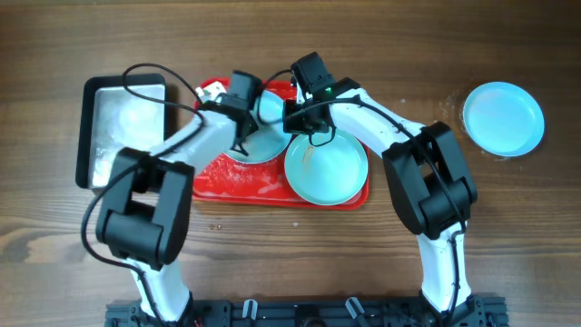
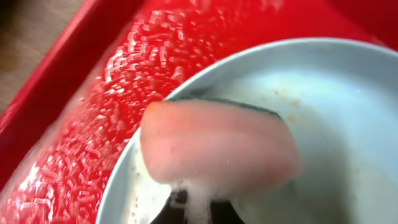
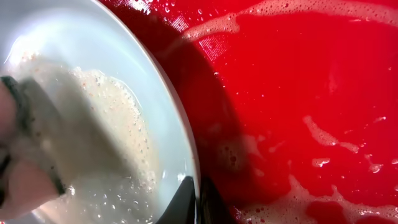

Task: Clean dirty plates on tray and stack at the side
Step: 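Lift the scrubbed plate off the tray with the right gripper, then carry the plate right and set it on the cleaned plate, then grasp the rim of the last plate on the tray with the right gripper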

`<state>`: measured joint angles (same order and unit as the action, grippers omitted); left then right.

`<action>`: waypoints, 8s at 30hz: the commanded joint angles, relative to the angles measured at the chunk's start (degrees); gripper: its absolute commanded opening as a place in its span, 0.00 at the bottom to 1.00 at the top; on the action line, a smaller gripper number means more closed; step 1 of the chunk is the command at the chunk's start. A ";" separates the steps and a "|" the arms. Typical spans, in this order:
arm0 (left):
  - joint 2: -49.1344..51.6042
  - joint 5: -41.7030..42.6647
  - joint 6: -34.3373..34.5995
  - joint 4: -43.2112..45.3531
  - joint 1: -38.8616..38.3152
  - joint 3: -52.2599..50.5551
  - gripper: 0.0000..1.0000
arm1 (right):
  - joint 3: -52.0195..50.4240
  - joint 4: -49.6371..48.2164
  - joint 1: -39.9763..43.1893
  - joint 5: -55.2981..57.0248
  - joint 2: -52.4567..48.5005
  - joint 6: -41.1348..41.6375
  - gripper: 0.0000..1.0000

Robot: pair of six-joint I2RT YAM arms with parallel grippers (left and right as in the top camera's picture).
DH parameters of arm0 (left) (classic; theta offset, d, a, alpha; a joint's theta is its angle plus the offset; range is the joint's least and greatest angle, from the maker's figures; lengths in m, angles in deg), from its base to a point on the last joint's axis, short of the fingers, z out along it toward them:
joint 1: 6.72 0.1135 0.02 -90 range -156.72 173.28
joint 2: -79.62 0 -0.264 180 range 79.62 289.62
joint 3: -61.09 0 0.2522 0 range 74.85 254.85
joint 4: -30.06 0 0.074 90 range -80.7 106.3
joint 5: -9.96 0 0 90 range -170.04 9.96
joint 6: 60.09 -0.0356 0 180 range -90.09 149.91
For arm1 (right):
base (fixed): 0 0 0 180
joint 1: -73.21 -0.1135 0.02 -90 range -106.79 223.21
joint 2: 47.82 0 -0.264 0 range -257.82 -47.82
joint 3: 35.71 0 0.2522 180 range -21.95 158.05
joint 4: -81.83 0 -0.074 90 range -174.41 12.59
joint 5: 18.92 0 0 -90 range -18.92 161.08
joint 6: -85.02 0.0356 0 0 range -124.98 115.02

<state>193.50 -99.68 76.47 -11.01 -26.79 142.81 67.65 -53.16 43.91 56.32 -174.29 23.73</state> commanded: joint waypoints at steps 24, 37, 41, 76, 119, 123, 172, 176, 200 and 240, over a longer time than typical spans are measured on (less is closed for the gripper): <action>-29.66 34.97 -11.72 -20.57 21.68 -3.89 0.04 | 1.68 8.24 1.68 11.56 19.19 -7.76 0.04; -23.43 24.52 -11.80 -16.46 12.39 -3.89 0.04 | 1.55 32.87 -1.20 67.89 33.46 3.39 0.04; -20.83 24.22 -11.82 -15.85 12.02 -3.89 0.04 | -1.38 32.92 -8.41 68.89 32.98 2.75 0.04; -20.50 21.44 -11.85 -15.10 12.04 -3.89 0.04 | -3.85 -0.35 -15.43 68.94 28.76 -34.23 0.04; -20.50 21.03 -11.85 -14.69 12.04 -3.89 0.04 | -5.64 -23.74 -21.09 88.89 28.09 -67.67 0.04; -20.50 21.05 -11.85 -15.10 12.02 -3.89 0.04 | -5.64 -11.91 -20.61 78.27 28.09 -52.63 0.04; -20.50 21.49 -11.85 -15.34 12.02 -3.89 0.04 | -5.55 12.22 65.31 4.20 19.32 -6.21 0.35; -20.50 21.49 -11.85 -15.34 12.02 -3.89 0.04 | -5.55 15.10 65.13 4.24 27.56 -6.27 0.38; -20.48 21.49 -11.87 -15.34 12.02 -3.89 0.04 | -19.15 18.32 14.60 5.90 32.81 -4.00 0.37; -20.48 22.40 -14.38 -15.69 11.91 -3.89 0.04 | -25.09 -0.48 7.78 11.15 18.03 -12.09 0.32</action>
<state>172.63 -77.65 65.52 -27.18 -14.60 138.94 41.62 -53.93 51.56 69.06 -154.58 13.44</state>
